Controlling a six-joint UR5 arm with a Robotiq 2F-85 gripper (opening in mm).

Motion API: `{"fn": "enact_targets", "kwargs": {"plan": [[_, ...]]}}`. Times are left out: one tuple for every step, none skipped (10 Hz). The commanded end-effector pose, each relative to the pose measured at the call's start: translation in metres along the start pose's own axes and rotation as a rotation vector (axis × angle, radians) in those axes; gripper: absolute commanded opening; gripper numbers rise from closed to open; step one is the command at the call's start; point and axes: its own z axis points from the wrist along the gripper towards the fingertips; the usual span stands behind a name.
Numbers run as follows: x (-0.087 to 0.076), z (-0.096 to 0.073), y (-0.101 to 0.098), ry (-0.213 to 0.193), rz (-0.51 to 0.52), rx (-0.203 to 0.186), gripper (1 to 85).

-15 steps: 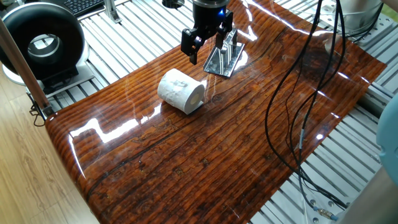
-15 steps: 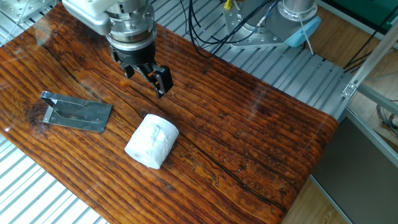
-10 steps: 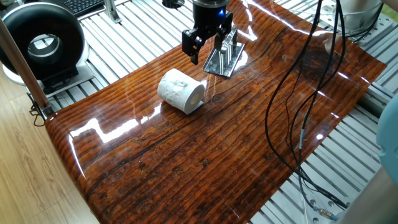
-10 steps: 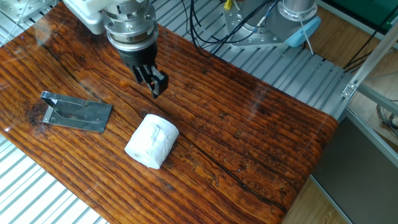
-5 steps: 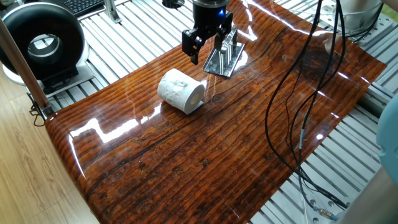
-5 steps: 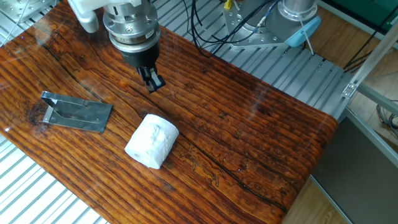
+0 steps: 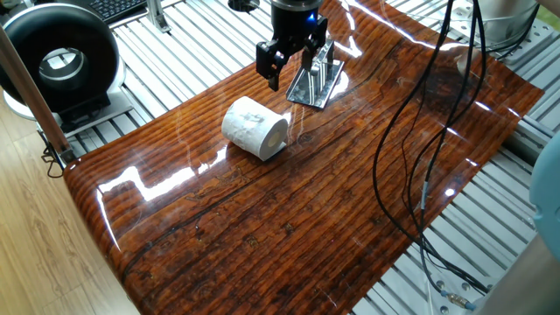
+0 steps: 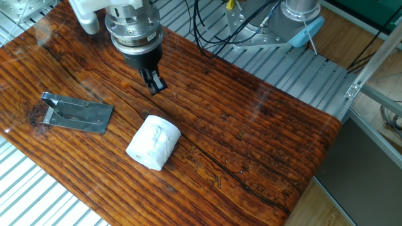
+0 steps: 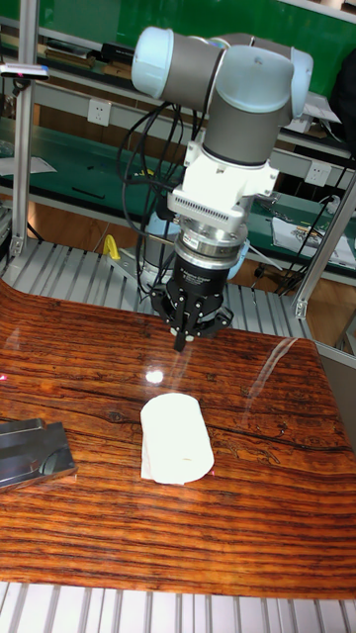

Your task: Put the toilet paper on its holder

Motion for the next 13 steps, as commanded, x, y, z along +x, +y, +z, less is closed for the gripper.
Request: {"fn": "enact_targets", "kwargs": {"plan": [[-0.008, 0.007, 0.014, -0.037, -0.058, -0.022, 1.3], [-0.007, 0.008, 0.018, -0.042, -0.086, -0.027, 5.0], [-0.002, 0.005, 0.018, -0.025, -0.115, -0.029, 12.7], [0.000, 0.004, 0.019, -0.019, -0.133, -0.039, 18.0], [0.001, 0.004, 0.019, -0.018, -0.167, -0.043, 20.7], [0.000, 0.004, 0.017, -0.022, -0.213, -0.044, 28.0], [0.003, 0.005, 0.014, -0.010, -0.273, -0.042, 36.3], [0.004, 0.004, 0.013, -0.009, -0.311, -0.040, 40.0], [0.005, 0.004, 0.017, -0.006, -0.343, -0.058, 41.3], [0.007, 0.004, 0.015, 0.000, -0.376, -0.050, 46.3], [0.009, 0.004, 0.017, 0.004, -0.394, -0.060, 51.3], [0.009, 0.003, 0.017, 0.004, -0.414, -0.062, 54.3], [0.008, 0.003, 0.016, 0.003, -0.440, -0.059, 56.3]]}}
